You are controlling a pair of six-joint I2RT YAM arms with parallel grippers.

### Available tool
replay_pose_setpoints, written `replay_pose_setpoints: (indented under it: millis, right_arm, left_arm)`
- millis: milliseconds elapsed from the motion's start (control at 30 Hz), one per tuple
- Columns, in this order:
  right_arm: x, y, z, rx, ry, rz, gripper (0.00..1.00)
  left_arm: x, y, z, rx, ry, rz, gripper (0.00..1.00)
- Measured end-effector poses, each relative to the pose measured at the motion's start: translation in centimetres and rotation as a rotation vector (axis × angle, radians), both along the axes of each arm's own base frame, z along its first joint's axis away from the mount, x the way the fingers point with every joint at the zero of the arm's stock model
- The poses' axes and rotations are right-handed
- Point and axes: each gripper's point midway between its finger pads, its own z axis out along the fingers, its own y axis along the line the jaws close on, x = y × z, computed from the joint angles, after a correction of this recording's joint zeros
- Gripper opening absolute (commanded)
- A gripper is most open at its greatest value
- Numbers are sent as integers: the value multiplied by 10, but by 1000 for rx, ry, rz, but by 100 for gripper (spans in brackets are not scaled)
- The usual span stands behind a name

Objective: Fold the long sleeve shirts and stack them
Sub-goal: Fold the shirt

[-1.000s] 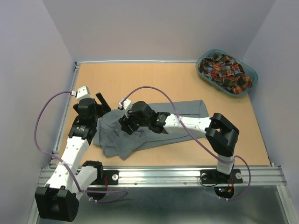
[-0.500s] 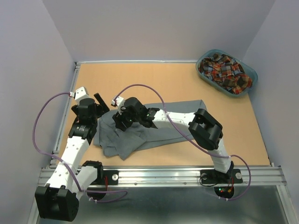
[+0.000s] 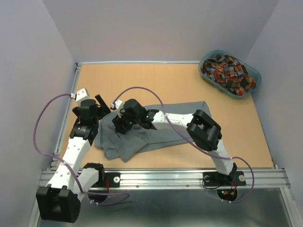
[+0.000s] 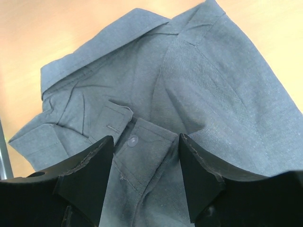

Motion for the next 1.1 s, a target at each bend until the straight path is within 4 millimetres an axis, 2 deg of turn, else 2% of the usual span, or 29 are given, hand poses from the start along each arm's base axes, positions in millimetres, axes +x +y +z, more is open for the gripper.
replay_pose_setpoints:
  millis: [167,267,333,400,500,600,733,833,967,1100]
  right_arm:
    - [8,-5,0,-16,-28,-39,67]
    - [13,-24,5,-41,-56,-96,72]
    - [14,-42,12,-55,-72,-132,77]
    - [18,-69,30,-61,-108,-197,81]
    - [25,-99,53,-53,-156,-279,84]
    - [32,-139,68,-60,-209,-392,85]
    - [37,-178,65,-98,-233,-488,85]
    - [39,-199,58,-127,-239,-535,85]
    - [39,-212,52,-151,-245,-562,85]
    - [39,-219,48,-169,-249,-579,85]
  left_arm:
    - [2,-8,-4,-27,11,-34,95]
    - [2,-19,-11,-87,34,-59,92]
    - [-1,-27,-20,-146,70,-66,89]
    - [-4,-36,-27,-208,99,-62,88]
    - [-6,-50,-38,-274,143,-65,88]
    - [-8,-66,-54,-324,206,-74,86]
    - [-11,-79,-74,-361,283,-70,85]
    - [-14,-84,-85,-378,328,-60,84]
    - [-20,-87,-95,-385,365,-45,81]
    - [-27,-88,-101,-380,391,-37,72]
